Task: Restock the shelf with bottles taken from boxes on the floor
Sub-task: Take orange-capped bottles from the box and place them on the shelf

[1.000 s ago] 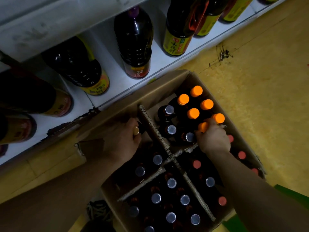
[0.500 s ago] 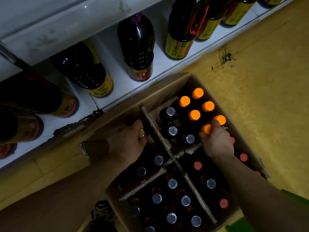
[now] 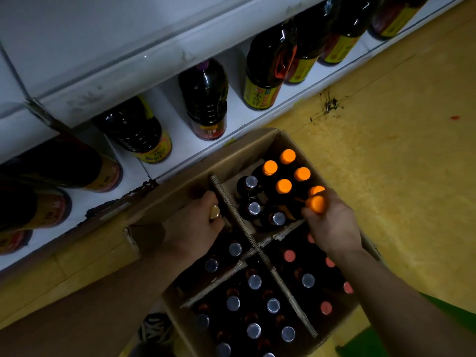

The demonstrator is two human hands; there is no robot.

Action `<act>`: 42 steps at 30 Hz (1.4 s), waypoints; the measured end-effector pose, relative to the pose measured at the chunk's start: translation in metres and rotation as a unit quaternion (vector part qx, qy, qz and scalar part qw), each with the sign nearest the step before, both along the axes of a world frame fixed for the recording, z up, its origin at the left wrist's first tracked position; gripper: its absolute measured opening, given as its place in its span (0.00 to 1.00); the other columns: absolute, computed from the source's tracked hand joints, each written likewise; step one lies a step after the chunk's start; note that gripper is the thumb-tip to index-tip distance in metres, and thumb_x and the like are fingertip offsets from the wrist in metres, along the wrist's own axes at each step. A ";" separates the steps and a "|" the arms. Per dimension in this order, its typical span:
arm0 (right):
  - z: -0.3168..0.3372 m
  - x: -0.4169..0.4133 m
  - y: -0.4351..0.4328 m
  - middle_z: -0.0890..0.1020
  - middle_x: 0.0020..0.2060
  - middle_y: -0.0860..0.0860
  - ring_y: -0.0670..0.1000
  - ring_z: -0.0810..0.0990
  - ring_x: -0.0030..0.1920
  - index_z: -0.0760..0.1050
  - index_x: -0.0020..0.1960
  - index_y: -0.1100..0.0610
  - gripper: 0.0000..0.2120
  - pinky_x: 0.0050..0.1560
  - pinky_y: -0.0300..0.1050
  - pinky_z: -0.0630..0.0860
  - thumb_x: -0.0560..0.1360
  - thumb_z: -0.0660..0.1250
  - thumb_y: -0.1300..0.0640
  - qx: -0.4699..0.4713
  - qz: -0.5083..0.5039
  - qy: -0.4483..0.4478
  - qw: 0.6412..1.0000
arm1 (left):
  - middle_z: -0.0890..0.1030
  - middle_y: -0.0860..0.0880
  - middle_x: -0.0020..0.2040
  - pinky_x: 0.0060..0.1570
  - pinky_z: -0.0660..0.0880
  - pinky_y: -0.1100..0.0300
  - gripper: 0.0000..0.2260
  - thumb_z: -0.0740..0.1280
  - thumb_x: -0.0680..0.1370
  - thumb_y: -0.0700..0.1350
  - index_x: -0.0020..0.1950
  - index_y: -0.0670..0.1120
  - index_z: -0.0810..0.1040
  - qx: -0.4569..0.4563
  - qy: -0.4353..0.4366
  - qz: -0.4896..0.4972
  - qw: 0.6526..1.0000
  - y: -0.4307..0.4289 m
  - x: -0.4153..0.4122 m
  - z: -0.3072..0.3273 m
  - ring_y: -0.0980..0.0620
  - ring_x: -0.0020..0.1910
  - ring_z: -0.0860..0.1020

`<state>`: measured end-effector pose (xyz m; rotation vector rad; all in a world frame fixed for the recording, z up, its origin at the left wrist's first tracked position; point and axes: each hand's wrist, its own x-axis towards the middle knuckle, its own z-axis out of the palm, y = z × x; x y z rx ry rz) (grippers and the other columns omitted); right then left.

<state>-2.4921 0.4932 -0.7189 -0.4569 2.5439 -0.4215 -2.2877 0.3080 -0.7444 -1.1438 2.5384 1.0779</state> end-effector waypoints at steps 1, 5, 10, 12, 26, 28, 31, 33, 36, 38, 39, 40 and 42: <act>0.005 0.000 0.001 0.82 0.49 0.57 0.62 0.81 0.48 0.71 0.64 0.55 0.18 0.44 0.53 0.77 0.78 0.71 0.52 -0.002 -0.002 -0.001 1.000 | 0.76 0.55 0.44 0.43 0.77 0.52 0.09 0.69 0.79 0.51 0.54 0.55 0.69 0.001 0.002 0.003 1.000 0.001 0.000 0.004 0.47 0.46 0.80; 0.027 -0.002 0.004 0.81 0.48 0.55 0.58 0.78 0.46 0.71 0.64 0.55 0.18 0.42 0.48 0.71 0.78 0.71 0.51 -0.009 -0.001 0.000 1.000 | 0.75 0.55 0.40 0.38 0.71 0.55 0.10 0.69 0.79 0.51 0.49 0.58 0.66 0.009 0.010 0.007 1.000 0.004 0.000 0.021 0.48 0.42 0.78; 0.059 0.001 0.007 0.80 0.45 0.53 0.57 0.78 0.43 0.71 0.59 0.54 0.14 0.39 0.51 0.75 0.78 0.71 0.52 -0.033 -0.013 0.005 0.999 | 0.73 0.57 0.35 0.37 0.76 0.54 0.12 0.69 0.77 0.53 0.47 0.58 0.65 0.004 0.013 0.001 1.000 0.009 0.006 0.047 0.52 0.37 0.76; 0.072 0.002 0.008 0.80 0.44 0.53 0.55 0.77 0.42 0.72 0.58 0.54 0.13 0.36 0.48 0.72 0.78 0.71 0.52 -0.038 -0.014 0.013 0.999 | 0.72 0.57 0.34 0.34 0.70 0.57 0.12 0.69 0.78 0.52 0.47 0.58 0.65 0.003 0.016 0.003 1.000 0.011 0.008 0.058 0.57 0.33 0.73; 0.190 0.017 0.016 0.78 0.40 0.46 0.44 0.76 0.36 0.72 0.53 0.48 0.09 0.32 0.46 0.71 0.77 0.72 0.53 -0.082 -0.035 0.016 0.996 | 0.75 0.57 0.37 0.32 0.66 0.58 0.07 0.70 0.78 0.52 0.51 0.56 0.72 -0.017 0.029 0.030 0.999 0.023 0.013 0.173 0.55 0.37 0.74; 0.211 0.021 0.019 0.79 0.41 0.47 0.46 0.77 0.38 0.72 0.53 0.47 0.10 0.34 0.47 0.72 0.76 0.72 0.51 -0.084 -0.032 0.017 0.996 | 0.76 0.57 0.39 0.33 0.67 0.59 0.07 0.70 0.78 0.52 0.51 0.56 0.73 -0.017 0.038 0.035 0.999 0.026 0.012 0.195 0.53 0.38 0.76; 0.243 0.026 0.023 0.79 0.42 0.47 0.48 0.77 0.40 0.72 0.53 0.48 0.10 0.36 0.50 0.75 0.77 0.72 0.51 -0.089 -0.030 0.014 0.995 | 0.77 0.57 0.42 0.32 0.64 0.61 0.07 0.69 0.79 0.53 0.53 0.56 0.73 -0.030 0.029 0.030 0.999 0.031 0.010 0.232 0.54 0.39 0.73; 0.266 0.030 0.024 0.79 0.40 0.47 0.48 0.78 0.39 0.72 0.53 0.48 0.10 0.37 0.52 0.76 0.77 0.72 0.51 -0.098 -0.031 0.013 0.995 | 0.78 0.56 0.43 0.33 0.66 0.57 0.08 0.69 0.79 0.54 0.54 0.56 0.73 -0.020 0.038 0.032 0.999 0.034 0.010 0.254 0.53 0.40 0.74; 0.299 0.036 0.024 0.80 0.37 0.47 0.49 0.79 0.37 0.72 0.51 0.47 0.09 0.35 0.52 0.77 0.76 0.73 0.51 -0.111 -0.037 0.018 0.993 | 0.78 0.55 0.42 0.36 0.73 0.55 0.08 0.70 0.78 0.53 0.53 0.55 0.73 -0.014 0.058 0.034 0.998 0.039 0.012 0.287 0.53 0.41 0.76; 0.321 0.040 0.026 0.81 0.35 0.47 0.49 0.80 0.34 0.72 0.48 0.46 0.09 0.32 0.51 0.77 0.75 0.72 0.50 -0.123 -0.044 0.019 0.991 | 0.78 0.55 0.40 0.39 0.75 0.53 0.07 0.70 0.78 0.52 0.51 0.55 0.73 -0.015 0.076 0.042 0.996 0.042 0.013 0.310 0.54 0.39 0.77; 0.333 0.042 0.026 0.81 0.34 0.48 0.50 0.80 0.32 0.71 0.47 0.45 0.09 0.30 0.51 0.76 0.75 0.72 0.50 -0.130 -0.045 0.018 0.990 | 0.79 0.55 0.39 0.39 0.76 0.54 0.07 0.71 0.77 0.52 0.50 0.55 0.74 -0.015 0.082 0.049 0.995 0.044 0.012 0.323 0.55 0.39 0.76; 0.345 0.044 0.027 0.81 0.34 0.48 0.50 0.80 0.30 0.71 0.47 0.45 0.09 0.28 0.50 0.76 0.76 0.72 0.50 -0.136 -0.045 0.019 0.990 | 0.79 0.56 0.39 0.39 0.76 0.54 0.07 0.71 0.77 0.51 0.50 0.55 0.74 -0.017 0.086 0.053 0.995 0.046 0.012 0.336 0.57 0.38 0.76; 0.372 0.048 0.028 0.81 0.33 0.47 0.49 0.79 0.29 0.71 0.46 0.44 0.09 0.27 0.50 0.74 0.76 0.72 0.51 -0.143 -0.040 0.026 0.989 | 0.79 0.57 0.38 0.39 0.76 0.53 0.07 0.70 0.76 0.52 0.49 0.56 0.73 -0.027 0.096 0.052 0.994 0.049 0.013 0.360 0.59 0.38 0.76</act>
